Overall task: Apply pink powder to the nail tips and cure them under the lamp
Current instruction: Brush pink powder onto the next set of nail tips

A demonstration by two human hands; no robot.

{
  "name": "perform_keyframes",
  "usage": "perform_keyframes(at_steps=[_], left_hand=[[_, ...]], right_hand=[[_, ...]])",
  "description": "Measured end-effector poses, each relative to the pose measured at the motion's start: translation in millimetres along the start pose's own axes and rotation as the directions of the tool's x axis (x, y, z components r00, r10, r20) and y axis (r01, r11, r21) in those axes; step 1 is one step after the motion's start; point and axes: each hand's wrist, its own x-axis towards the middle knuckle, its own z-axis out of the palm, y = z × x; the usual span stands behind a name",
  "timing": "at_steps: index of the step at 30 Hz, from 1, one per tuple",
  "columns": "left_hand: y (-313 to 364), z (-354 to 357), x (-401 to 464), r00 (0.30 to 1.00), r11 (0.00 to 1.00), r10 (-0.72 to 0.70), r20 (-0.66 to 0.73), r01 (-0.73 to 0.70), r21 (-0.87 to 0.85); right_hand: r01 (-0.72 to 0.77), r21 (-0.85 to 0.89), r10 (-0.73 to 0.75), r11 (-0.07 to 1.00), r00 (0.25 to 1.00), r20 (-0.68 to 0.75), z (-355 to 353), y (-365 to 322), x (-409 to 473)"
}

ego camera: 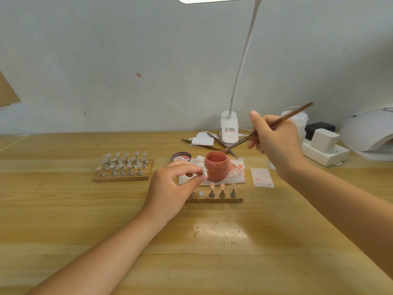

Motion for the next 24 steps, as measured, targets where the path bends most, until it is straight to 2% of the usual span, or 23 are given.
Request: perform_keyframes(at_steps=[4,6,8,10,13,19,22,24], left_hand=[[-1,0,0,1.000,1.000,0.005,0.000,-0.005,0.007],[-2,0,0,1.000,1.000,-0.002,0.005,0.002,-0.001],[-2,1,0,1.000,1.000,-0.005,0.007,0.005,-0.009],[-3,1,0,1.000,1.000,-0.003,0.011,0.003,-0.007],[-4,2,0,1.000,1.000,0.001,0.007,-0.001,-0.009],[-7,2,1,1.000,1.000,0.011,0.010,-0.011,-0.004],[-7,3,1,1.000,1.000,0.004,0.002,-0.004,-0.009],[-6,4,1,1.000,1.000,0.006,-0.003,-0.006,-0.010]], right_hand=[[0.128,0.226,-0.137,0.966,0.990,0.026,2,2,-41],[0.240,0.198,-0.257,0.950,0.964,0.063,2,10,-59],[0.374,0.092,-0.383,0.923,0.915,0.124,3,14,-70],[0.439,0.048,-0.441,0.897,0.884,0.157,3,16,-76],[0.409,0.139,-0.429,0.902,0.887,0.172,5,17,-79],[0.502,0.003,-0.489,0.865,0.840,0.236,8,21,-81],[0.451,0.063,-0.451,0.891,0.856,0.251,7,23,-83],[0.471,0.075,-0.475,0.879,0.850,0.228,7,23,-83]])
